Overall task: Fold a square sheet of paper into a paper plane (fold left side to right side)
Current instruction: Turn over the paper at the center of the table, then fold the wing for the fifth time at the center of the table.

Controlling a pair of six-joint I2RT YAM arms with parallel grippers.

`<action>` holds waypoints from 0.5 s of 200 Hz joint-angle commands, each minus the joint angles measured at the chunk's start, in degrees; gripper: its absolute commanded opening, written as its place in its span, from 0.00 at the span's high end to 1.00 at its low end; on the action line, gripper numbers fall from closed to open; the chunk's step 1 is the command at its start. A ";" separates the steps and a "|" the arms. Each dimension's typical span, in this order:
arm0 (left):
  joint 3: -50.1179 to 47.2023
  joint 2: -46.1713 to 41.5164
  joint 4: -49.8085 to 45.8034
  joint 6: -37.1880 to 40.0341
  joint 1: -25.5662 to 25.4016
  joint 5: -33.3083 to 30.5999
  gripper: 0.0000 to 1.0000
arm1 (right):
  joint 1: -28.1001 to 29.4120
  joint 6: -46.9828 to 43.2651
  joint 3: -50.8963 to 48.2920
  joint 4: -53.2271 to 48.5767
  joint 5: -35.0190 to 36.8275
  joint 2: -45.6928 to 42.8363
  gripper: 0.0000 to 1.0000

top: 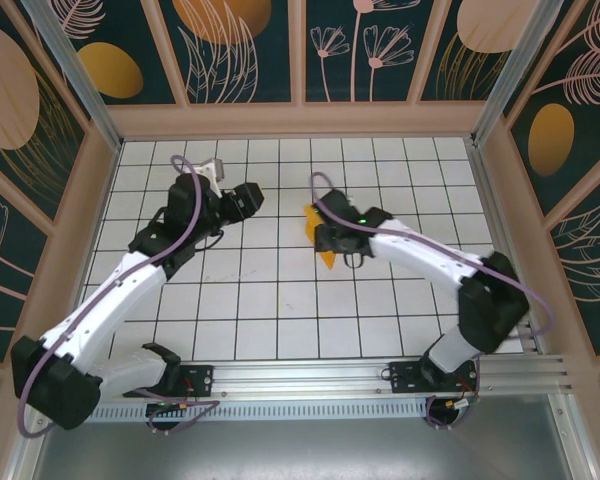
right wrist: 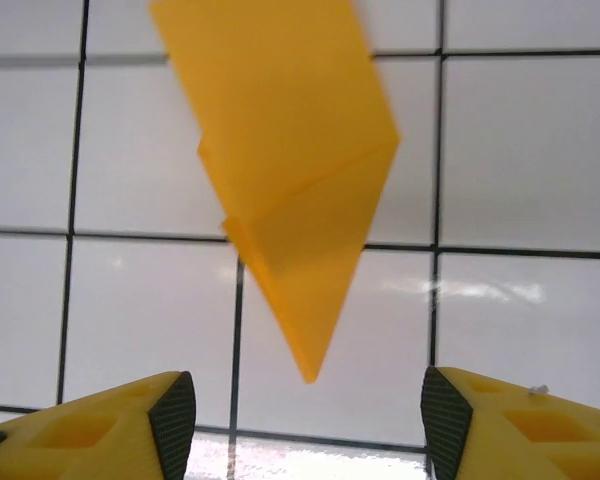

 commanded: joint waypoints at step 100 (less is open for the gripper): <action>8.05 37.75 14.37 -7.61 -6.46 20.13 0.33 | -27.56 4.50 -26.90 24.39 -28.83 -17.28 0.31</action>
